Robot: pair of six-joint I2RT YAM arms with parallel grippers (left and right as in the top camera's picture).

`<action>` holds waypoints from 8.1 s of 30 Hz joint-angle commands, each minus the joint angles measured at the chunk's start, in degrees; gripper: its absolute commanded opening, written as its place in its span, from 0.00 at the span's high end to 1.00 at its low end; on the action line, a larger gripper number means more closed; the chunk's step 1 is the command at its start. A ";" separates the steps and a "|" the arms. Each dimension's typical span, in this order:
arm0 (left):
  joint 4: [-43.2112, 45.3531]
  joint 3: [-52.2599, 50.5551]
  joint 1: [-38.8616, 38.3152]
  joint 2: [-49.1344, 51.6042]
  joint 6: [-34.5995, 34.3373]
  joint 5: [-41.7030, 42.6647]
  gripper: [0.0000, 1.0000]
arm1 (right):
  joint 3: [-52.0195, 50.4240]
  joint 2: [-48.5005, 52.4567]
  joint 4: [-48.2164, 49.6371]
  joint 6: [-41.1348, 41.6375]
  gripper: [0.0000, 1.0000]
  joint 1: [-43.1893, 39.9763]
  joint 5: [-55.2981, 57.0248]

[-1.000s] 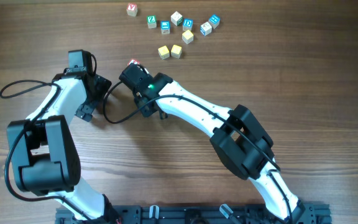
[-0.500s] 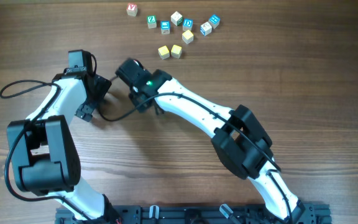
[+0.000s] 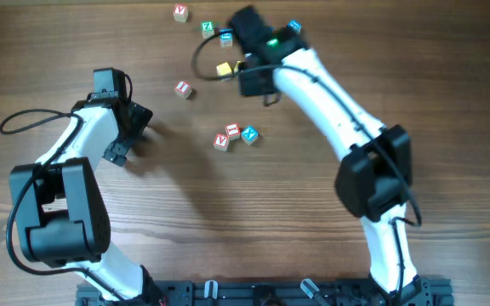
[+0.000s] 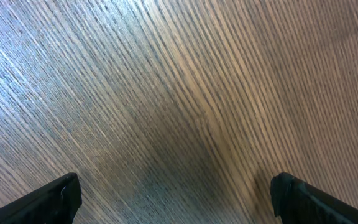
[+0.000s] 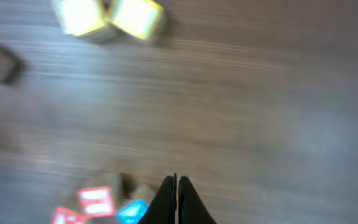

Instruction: Form a circle

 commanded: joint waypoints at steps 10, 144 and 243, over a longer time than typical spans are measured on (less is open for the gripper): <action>0.00 -0.33 0.17 0.66 -0.11 -0.92 0.00 | -20.28 -0.26 6.29 3.17 0.96 -1.81 -16.31; 0.00 -0.33 0.17 0.66 -0.11 -0.92 0.00 | -3.23 3.17 11.17 -4.92 0.96 17.70 0.57; 0.00 -0.33 0.17 0.66 -0.11 -0.92 0.00 | 16.59 6.78 19.69 -13.90 0.57 5.99 -0.76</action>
